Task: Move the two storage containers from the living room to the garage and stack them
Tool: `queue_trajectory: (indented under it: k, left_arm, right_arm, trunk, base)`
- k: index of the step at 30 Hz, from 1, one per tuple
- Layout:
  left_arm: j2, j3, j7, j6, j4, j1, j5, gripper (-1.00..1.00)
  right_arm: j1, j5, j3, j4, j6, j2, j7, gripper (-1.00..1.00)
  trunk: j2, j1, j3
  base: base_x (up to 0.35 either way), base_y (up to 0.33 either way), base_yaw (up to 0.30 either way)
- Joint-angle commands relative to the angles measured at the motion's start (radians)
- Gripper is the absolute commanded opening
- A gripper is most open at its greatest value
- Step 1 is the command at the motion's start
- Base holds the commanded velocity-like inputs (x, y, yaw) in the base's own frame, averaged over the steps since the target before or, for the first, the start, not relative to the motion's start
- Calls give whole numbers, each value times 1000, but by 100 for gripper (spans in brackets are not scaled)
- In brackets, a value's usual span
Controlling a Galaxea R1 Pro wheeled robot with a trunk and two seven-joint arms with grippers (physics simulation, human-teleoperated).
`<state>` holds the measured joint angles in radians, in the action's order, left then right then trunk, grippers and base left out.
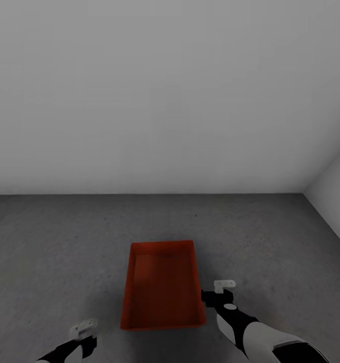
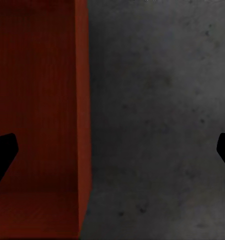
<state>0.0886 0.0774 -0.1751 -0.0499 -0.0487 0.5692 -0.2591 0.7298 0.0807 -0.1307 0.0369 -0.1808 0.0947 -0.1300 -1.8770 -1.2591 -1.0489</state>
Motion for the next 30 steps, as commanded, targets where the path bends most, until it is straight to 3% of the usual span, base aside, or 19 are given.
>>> queue_trajectory:
  k: [1,30]
  left_arm:
    - [3,7,-1,-4,9,0,-6,100]
    - [8,5,-9,-2,44,0,-16,100]
  right_arm:
    - [1,8,-9,-2,-3,0,-3,100]
    - [2,8,-9,-20,-5,2,-7,100]
  trunk:
    - [7,4,3]
    - [210,115,94]
  base:
    - [0,0,0]
    - [0,0,0]
